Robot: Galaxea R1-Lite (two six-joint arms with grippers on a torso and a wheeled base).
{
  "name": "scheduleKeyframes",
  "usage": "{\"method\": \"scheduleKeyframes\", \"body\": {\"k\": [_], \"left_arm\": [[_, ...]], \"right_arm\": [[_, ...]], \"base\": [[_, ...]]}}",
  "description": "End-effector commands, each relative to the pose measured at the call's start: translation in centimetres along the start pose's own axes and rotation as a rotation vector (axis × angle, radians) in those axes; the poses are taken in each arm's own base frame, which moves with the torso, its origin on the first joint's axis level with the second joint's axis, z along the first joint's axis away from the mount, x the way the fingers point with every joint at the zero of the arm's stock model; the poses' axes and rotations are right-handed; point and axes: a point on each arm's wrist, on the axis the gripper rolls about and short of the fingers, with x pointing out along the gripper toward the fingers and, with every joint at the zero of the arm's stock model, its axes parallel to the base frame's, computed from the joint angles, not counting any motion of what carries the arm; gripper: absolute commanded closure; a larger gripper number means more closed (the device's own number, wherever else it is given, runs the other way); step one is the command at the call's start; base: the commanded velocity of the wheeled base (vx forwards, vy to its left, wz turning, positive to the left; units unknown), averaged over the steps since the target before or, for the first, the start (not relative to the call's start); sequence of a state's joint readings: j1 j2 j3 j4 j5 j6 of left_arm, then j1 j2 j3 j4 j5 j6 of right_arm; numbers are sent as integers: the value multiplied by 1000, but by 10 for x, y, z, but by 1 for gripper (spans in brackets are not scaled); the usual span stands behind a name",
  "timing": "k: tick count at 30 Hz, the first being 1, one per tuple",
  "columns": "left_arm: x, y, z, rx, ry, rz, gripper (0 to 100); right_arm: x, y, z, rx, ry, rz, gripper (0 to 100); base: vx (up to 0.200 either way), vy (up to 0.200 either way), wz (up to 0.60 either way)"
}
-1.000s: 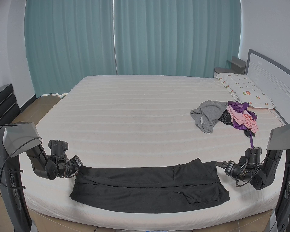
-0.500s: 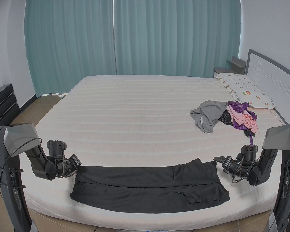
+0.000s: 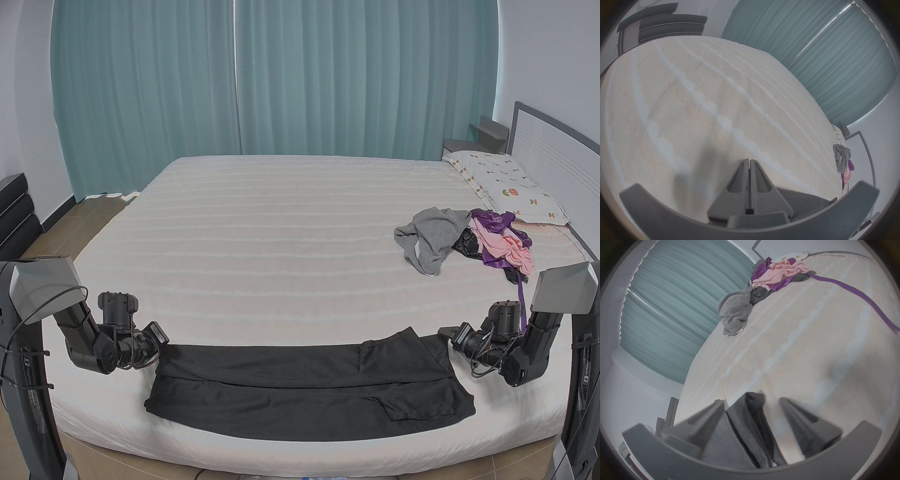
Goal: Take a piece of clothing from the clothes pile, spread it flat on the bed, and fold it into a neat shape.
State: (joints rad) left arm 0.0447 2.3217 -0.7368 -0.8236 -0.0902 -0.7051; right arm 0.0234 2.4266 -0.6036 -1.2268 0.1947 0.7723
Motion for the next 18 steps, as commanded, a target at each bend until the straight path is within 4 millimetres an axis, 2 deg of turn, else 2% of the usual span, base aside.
{"method": "scheduleKeyframes", "body": {"k": [1, 11, 18], "left_arm": [[0, 0, -1, -1, 2, 1, 100], [0, 1, -1, 1, 3, 2, 100], [0, 1, -1, -1, 5, 3, 100]], "right_arm": [[6, -2, -4, -2, -4, -2, 100], [5, 1, 3, 11, -88, 22, 100], [7, -3, -1, 8, -82, 4, 100]], "base": [[0, 0, 0], [0, 0, 0], [0, 0, 0]]}}
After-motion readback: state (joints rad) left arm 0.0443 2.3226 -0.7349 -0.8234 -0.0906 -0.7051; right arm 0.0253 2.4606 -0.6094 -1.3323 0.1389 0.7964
